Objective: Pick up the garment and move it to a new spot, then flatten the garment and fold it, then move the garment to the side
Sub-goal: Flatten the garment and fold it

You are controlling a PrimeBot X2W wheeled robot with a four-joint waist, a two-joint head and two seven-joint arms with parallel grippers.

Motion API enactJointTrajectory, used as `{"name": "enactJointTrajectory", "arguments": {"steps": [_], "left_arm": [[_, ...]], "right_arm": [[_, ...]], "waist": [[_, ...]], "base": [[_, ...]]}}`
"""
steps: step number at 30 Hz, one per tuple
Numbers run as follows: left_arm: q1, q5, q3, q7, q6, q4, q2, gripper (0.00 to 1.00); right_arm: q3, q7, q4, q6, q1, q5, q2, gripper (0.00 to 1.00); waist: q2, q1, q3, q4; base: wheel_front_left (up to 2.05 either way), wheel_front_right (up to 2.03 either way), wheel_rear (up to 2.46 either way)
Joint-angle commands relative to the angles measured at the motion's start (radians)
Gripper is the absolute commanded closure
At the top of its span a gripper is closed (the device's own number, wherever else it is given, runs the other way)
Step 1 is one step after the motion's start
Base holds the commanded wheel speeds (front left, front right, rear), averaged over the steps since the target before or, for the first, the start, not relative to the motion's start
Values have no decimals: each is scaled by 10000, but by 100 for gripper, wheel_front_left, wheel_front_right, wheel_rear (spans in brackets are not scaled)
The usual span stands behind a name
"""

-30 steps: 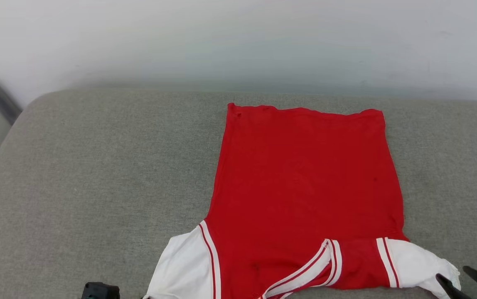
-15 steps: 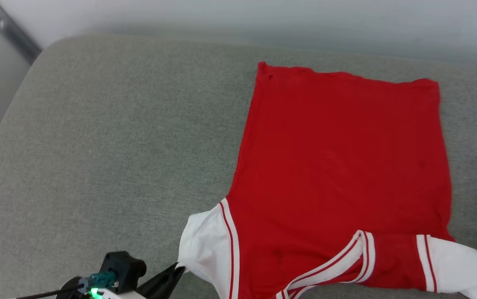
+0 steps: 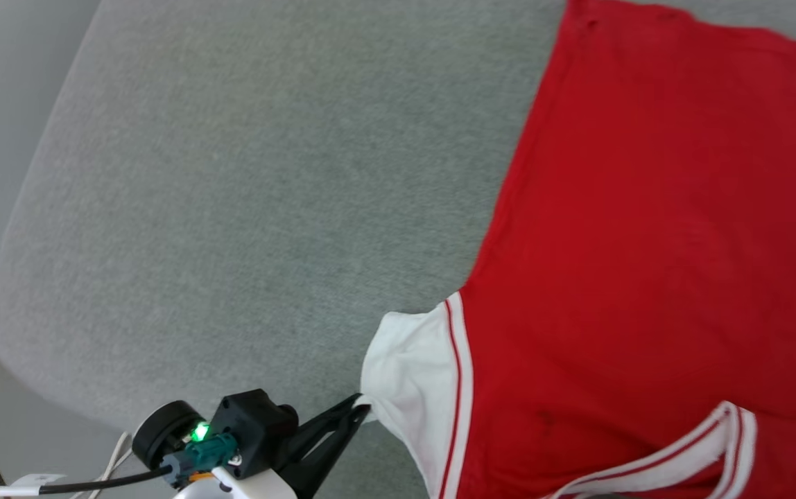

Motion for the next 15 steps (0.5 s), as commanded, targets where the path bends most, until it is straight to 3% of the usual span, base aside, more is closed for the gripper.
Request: {"name": "enactJointTrajectory", "arguments": {"steps": [1,8,15], "left_arm": [[-165,82,-67,39,-45,-116,-128,100],[-403,227,-221,105,-88,-271,-400,100],[-495,210,-215,2,-97,-193,-500,100]], "right_arm": [[-45,129,235,-7,-372,-359,-74,0],[-614,499,1207,-7,-1232,-1627,9,0],[-686,600,1899,-7,-925,-2191,28,0]], "waist": [[0,-4,687,715],[0,-4,1125,1154],[0,-4,1397,1333]], "base": [[0,0,0],[0,0,0],[0,0,0]]}}
